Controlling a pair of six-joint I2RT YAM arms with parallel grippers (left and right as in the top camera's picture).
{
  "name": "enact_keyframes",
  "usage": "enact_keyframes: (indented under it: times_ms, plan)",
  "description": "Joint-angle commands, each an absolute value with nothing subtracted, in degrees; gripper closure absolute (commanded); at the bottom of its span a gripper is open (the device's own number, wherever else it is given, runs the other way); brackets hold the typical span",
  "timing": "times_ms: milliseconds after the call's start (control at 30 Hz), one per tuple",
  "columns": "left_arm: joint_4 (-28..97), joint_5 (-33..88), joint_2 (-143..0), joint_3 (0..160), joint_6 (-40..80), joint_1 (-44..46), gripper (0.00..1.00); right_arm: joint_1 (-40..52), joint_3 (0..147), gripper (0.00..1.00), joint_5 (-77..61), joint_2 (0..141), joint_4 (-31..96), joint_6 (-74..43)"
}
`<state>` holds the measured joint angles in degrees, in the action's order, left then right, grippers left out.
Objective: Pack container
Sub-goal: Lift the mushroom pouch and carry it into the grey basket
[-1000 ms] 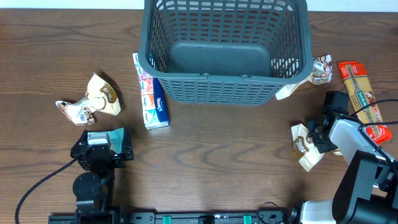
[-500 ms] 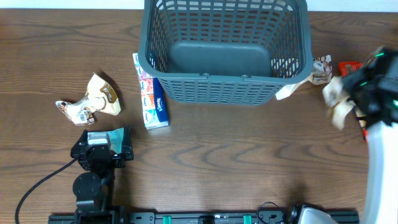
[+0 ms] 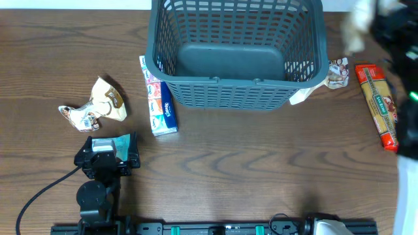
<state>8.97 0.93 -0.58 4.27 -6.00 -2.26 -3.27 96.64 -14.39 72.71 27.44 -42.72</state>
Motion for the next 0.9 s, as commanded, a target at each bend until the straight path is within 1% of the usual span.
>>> enact_keyframes:
  times_ms: [0, 167, 333, 500, 700, 867]
  plan:
    - [9.54, 1.06, -0.19, 2.74, -5.67, -2.57, 0.01, 3.97, 96.36, 0.99, -17.54, 79.55, 26.48, -41.98]
    - [9.54, 1.06, -0.19, 2.74, -5.69, -2.55, 0.01, 10.28, 96.36, 0.99, -18.59, 87.37, 28.1, -37.8]
    - [9.54, 1.06, -0.19, 2.74, -5.69, -2.57, 0.01, 13.8, 96.36, 0.99, -18.39, 93.36, 34.81, -31.29]
    - [9.54, 1.06, -0.19, 2.74, -5.67, -2.57, 0.01, 14.33, 96.36, 0.99, -16.12, 97.01, 41.25, -25.74]
    - [9.54, 1.06, -0.19, 2.74, -5.67, -2.57, 0.01, 14.35, 96.29, 0.99, -4.73, 100.75, 51.03, -19.75]
    - [9.54, 1.06, -0.19, 2.74, -5.69, -2.57, 0.01, 14.31, 96.27, 0.99, -3.84, 105.45, 53.65, -16.71]
